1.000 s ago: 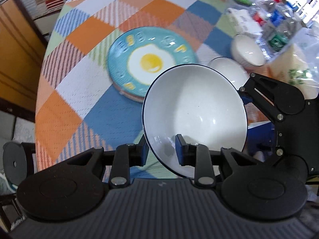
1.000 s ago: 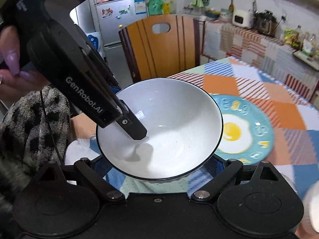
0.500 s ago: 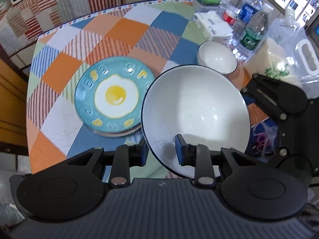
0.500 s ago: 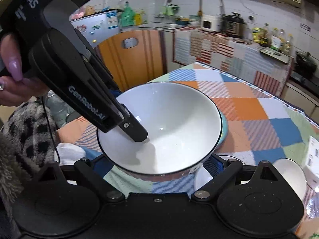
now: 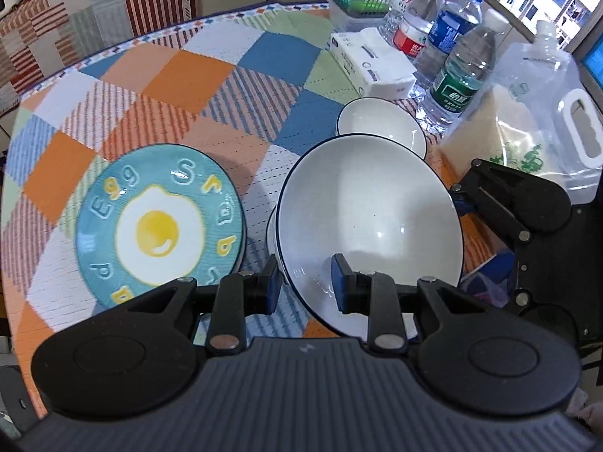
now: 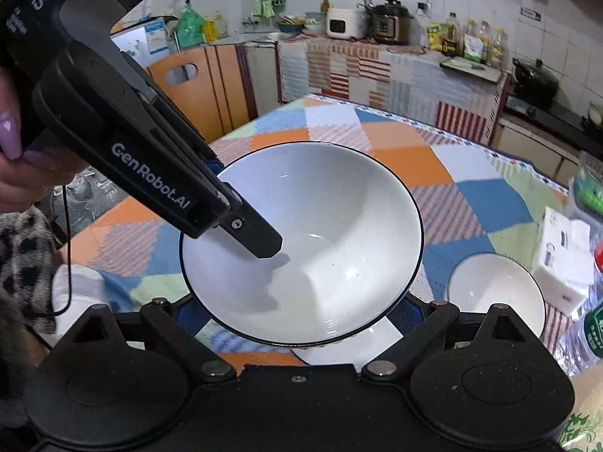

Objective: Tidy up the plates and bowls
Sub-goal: 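Lift the second white bowl with the left gripper toward the first bowl, then lower the bowl into the first bowl and open the left gripper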

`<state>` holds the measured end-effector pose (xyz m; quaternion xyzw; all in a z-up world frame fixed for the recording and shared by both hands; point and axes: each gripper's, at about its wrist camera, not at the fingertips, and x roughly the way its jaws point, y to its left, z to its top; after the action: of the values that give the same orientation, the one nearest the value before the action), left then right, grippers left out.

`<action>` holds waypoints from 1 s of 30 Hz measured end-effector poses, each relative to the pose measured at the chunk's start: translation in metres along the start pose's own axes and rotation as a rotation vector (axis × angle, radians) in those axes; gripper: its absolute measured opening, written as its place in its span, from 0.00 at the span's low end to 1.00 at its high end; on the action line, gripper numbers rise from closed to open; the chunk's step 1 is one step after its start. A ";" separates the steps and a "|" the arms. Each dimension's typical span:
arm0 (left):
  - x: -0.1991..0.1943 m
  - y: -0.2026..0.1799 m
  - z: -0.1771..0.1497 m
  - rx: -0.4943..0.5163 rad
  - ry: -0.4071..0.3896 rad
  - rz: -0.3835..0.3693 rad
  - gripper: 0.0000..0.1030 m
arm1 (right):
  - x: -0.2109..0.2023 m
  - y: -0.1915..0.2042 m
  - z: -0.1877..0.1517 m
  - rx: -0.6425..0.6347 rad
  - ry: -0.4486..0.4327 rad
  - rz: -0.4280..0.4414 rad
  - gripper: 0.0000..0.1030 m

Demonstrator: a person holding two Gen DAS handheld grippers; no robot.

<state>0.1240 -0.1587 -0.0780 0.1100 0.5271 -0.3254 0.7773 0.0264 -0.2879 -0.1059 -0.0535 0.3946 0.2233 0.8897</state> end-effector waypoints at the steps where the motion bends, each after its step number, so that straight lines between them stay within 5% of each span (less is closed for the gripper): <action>1: 0.006 0.000 0.000 -0.008 0.005 -0.001 0.26 | 0.002 -0.002 -0.002 -0.001 0.008 -0.004 0.94; 8: 0.040 0.009 -0.001 -0.071 0.039 -0.009 0.26 | 0.021 -0.013 -0.018 0.006 0.035 -0.013 0.94; 30: 0.085 -0.002 -0.004 0.044 0.112 0.132 0.26 | 0.047 -0.010 -0.032 -0.084 0.108 -0.100 0.92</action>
<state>0.1399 -0.1916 -0.1554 0.1796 0.5540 -0.2783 0.7638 0.0364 -0.2891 -0.1629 -0.1223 0.4290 0.1918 0.8742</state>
